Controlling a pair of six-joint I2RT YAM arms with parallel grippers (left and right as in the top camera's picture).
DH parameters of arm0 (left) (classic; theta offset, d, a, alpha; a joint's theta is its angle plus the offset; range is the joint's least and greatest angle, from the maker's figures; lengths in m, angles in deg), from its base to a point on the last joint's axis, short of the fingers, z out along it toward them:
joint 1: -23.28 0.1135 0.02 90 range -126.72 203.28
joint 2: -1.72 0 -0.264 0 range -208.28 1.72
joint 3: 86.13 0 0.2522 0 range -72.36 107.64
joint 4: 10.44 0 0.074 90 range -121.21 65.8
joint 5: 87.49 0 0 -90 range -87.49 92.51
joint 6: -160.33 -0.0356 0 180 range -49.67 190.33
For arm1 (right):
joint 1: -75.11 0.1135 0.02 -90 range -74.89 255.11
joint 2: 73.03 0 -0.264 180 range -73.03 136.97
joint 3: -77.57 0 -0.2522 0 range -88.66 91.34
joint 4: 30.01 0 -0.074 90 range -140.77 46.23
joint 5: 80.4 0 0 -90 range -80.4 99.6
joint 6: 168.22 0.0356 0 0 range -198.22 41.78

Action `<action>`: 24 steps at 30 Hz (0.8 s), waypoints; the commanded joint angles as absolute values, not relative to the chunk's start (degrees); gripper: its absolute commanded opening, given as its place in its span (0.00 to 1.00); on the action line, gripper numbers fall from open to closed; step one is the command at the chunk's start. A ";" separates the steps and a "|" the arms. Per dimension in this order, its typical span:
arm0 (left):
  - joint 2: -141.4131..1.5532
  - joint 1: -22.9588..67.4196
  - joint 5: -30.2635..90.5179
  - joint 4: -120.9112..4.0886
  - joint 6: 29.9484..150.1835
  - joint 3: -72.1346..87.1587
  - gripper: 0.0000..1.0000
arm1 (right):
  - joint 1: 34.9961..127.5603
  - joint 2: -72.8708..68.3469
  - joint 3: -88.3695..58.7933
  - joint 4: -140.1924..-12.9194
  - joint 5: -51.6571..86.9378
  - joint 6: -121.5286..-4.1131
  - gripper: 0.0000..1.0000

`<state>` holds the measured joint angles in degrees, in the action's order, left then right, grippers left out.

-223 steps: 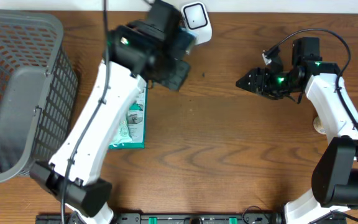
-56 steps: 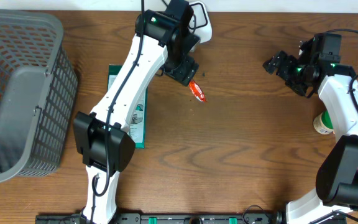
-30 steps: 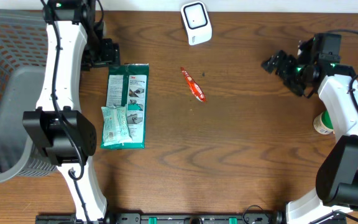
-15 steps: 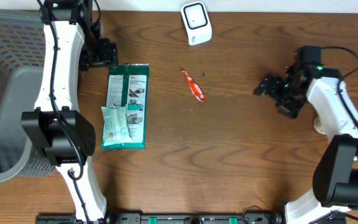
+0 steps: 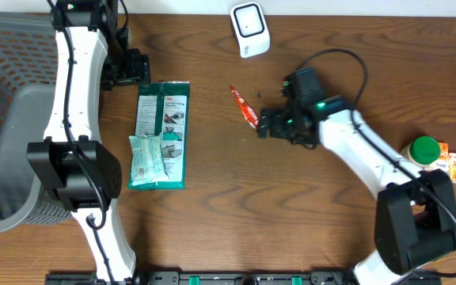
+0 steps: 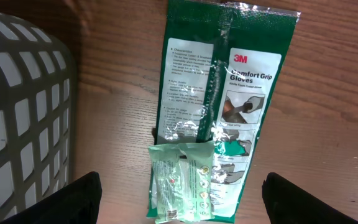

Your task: Scan the item barcode

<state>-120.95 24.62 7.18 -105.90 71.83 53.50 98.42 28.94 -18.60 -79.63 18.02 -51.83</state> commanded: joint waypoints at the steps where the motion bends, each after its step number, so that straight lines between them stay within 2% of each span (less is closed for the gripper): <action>1: -118.83 24.82 6.72 -106.20 71.94 53.43 0.84 | 101.77 29.31 -18.71 -76.57 14.18 -59.11 0.99; 3: -118.83 24.82 6.72 -106.20 71.94 53.43 0.84 | 103.43 29.29 -18.71 -75.04 14.13 -62.82 0.99; 4: -118.83 24.82 6.72 -106.20 71.94 53.43 0.84 | 103.87 29.29 -18.71 -74.29 14.15 -63.30 0.94; 6: -118.83 24.82 6.72 -106.20 71.94 53.43 0.84 | 104.37 29.29 -18.71 -72.92 14.07 -63.35 0.59; 8: -118.83 24.82 6.74 -106.20 71.94 53.43 0.84 | 104.28 29.29 -18.71 -71.15 13.94 -63.74 0.34; 10: -118.83 24.82 6.72 -106.20 71.94 53.43 0.84 | 103.95 29.31 -18.71 -69.46 13.91 -65.47 0.20; 11: -118.83 24.82 6.72 -106.20 71.94 53.43 0.84 | 103.80 29.31 -18.71 -68.76 13.89 -66.34 0.19; 14: -118.83 24.82 6.72 -106.20 71.94 53.43 0.84 | 103.45 29.70 -18.71 -65.59 13.89 -69.68 0.31; 22: -118.83 24.82 6.72 -106.20 71.94 53.43 0.84 | 103.08 35.54 -18.71 -58.21 8.97 -71.24 0.30; 24: -118.83 24.82 6.72 -106.20 71.94 53.43 0.84 | 102.71 37.77 -18.71 -56.59 9.06 -71.21 0.26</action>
<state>-120.93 24.62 7.05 -105.90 71.83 53.50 103.34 34.32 -18.65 -57.88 11.09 -69.88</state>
